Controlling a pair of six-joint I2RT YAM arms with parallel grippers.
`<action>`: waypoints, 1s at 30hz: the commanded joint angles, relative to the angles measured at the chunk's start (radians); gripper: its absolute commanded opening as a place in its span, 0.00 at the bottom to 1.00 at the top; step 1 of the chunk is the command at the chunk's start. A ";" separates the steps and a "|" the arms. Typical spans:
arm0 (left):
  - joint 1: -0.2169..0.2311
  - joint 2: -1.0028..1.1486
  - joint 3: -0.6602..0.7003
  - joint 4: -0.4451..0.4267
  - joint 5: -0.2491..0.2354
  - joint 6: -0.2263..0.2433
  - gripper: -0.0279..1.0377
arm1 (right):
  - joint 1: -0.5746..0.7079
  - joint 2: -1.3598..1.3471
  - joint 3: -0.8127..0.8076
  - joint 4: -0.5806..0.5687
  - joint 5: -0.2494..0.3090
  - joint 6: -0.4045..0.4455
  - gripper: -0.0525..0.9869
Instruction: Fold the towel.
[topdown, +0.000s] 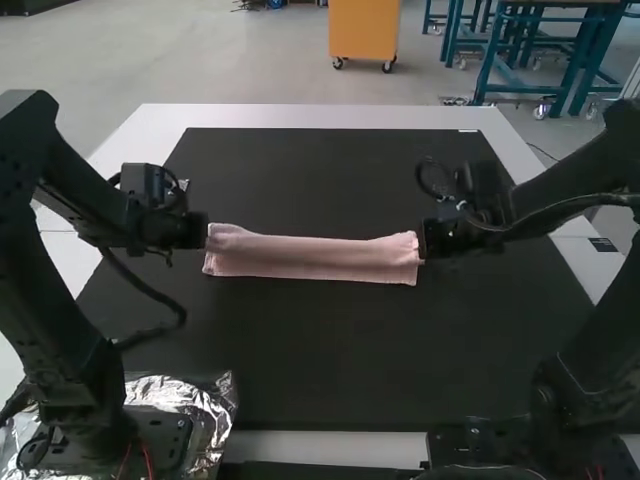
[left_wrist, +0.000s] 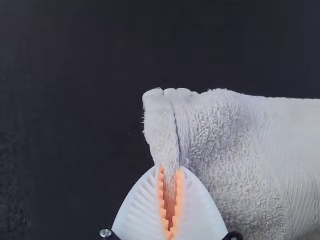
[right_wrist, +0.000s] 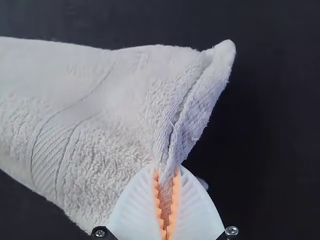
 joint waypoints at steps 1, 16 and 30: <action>0.011 -0.022 -0.035 0.036 -0.020 -0.005 0.05 | -0.010 0.044 -0.018 0.033 0.019 -0.001 0.03; 0.020 0.017 -0.098 0.182 -0.022 -0.009 0.94 | -0.018 0.070 0.068 -0.075 0.032 -0.001 0.92; 0.037 -0.029 0.049 0.065 0.010 -0.114 0.94 | 0.019 0.037 0.084 -0.095 0.032 0.014 0.92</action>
